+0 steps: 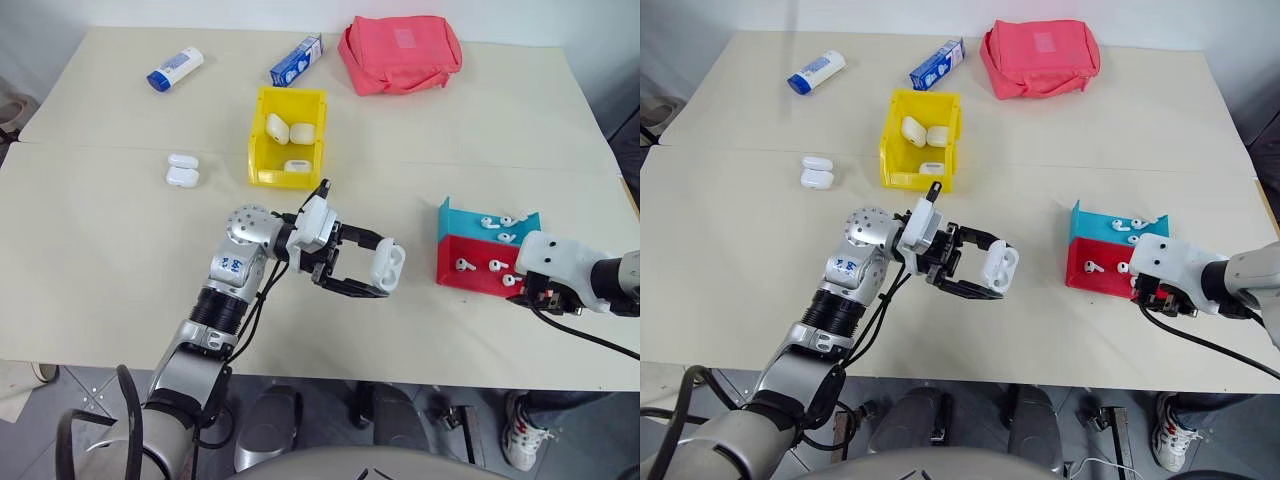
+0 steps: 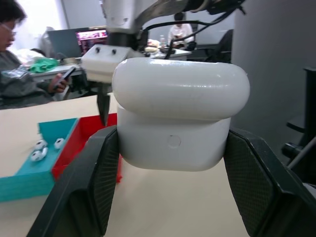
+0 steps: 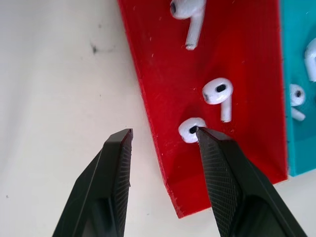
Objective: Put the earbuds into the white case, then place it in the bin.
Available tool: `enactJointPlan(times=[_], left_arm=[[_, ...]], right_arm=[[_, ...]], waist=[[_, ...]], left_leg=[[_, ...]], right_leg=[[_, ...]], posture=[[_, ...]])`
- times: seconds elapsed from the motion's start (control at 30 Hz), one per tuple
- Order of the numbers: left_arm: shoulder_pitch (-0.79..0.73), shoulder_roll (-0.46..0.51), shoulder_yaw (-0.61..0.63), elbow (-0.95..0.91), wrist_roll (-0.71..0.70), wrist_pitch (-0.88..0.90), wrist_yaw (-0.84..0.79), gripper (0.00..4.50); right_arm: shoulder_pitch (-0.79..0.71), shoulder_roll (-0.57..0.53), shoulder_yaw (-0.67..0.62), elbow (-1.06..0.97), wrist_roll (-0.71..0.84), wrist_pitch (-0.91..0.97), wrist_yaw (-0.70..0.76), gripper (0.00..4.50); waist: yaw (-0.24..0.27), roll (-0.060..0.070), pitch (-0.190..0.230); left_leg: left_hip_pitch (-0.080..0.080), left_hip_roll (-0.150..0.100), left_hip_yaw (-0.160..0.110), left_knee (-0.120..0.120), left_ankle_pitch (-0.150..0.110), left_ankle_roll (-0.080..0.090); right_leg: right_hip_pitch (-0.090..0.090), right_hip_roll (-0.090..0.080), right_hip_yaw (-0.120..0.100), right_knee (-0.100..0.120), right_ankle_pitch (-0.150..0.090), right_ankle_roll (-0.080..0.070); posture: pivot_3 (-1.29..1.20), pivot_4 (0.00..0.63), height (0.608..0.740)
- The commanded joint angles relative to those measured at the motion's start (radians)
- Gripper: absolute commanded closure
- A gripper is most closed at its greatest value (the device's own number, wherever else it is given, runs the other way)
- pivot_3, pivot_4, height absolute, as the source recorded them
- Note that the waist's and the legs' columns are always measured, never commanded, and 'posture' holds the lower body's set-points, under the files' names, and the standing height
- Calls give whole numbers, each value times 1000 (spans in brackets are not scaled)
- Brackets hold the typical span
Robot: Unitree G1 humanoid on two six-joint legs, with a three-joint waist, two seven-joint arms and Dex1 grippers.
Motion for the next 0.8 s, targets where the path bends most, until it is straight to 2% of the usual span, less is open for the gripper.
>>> enactJointPlan(times=[0.03,0.3,0.43,0.8], left_arm=[[-6,-9,-7,-26,-22,2,3,1703],[-8,-15,-19,-24,-16,30,20,1703],[-4,-14,-22,-31,-16,28,25,1703],[18,-9,-29,-61,-19,36,40,1703]], right_arm=[[-41,-13,8,37,-34,-38,20,2381],[-99,-6,61,104,-72,-76,61,2381],[-116,0,75,114,-81,-93,81,3210],[-171,34,118,157,-119,-123,106,3210]], waist=[[-1,0,0],[-2,0,0],[-3,1,0],[-5,1,0]], left_leg=[[0,0,0,0,0,0],[0,0,0,0,0,0],[0,0,0,0,0,0],[0,0,0,0,0,-1]], right_leg=[[0,0,0,0,0,0],[0,0,0,0,0,0],[0,0,0,0,0,0],[0,0,0,0,0,0]], posture=[[0,150,740],[0,150,740],[0,150,740],[0,150,740]])
